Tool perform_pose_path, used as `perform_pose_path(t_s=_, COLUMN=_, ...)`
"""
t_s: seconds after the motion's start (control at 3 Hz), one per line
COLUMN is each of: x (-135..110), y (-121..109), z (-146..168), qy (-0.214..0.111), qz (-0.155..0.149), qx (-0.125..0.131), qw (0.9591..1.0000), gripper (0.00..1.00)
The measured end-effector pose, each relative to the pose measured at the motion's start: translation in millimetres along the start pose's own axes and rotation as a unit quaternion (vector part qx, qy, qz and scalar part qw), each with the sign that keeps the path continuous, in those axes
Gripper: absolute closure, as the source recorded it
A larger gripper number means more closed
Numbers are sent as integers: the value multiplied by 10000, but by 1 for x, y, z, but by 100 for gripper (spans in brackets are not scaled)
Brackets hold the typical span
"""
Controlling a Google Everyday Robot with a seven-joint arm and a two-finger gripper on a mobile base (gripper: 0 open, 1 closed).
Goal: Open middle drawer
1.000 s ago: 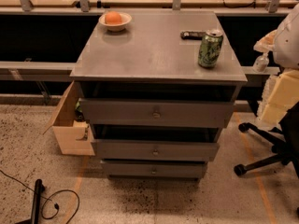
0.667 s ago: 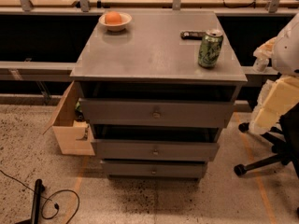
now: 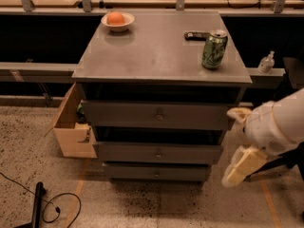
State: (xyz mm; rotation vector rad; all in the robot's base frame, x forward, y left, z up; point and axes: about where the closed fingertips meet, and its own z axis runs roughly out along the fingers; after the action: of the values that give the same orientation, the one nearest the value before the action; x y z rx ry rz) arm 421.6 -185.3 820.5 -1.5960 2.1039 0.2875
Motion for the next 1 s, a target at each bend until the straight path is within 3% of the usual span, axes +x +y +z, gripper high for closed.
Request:
perform_pose_path(t_s=0.33, x=21, y=16, z=71, qy=-280, qz=-540, qx=-151, qw=9980, gripper=0)
perform_pose_path(t_s=0.67, x=44, y=23, z=123, qy=-67, qz=-868, qx=-231, qw=9959, gripper=0)
perform_pose_path(t_s=1.0, x=37, y=20, z=143, qy=167, qz=-1320, qx=-300, qw=9907, gripper=0)
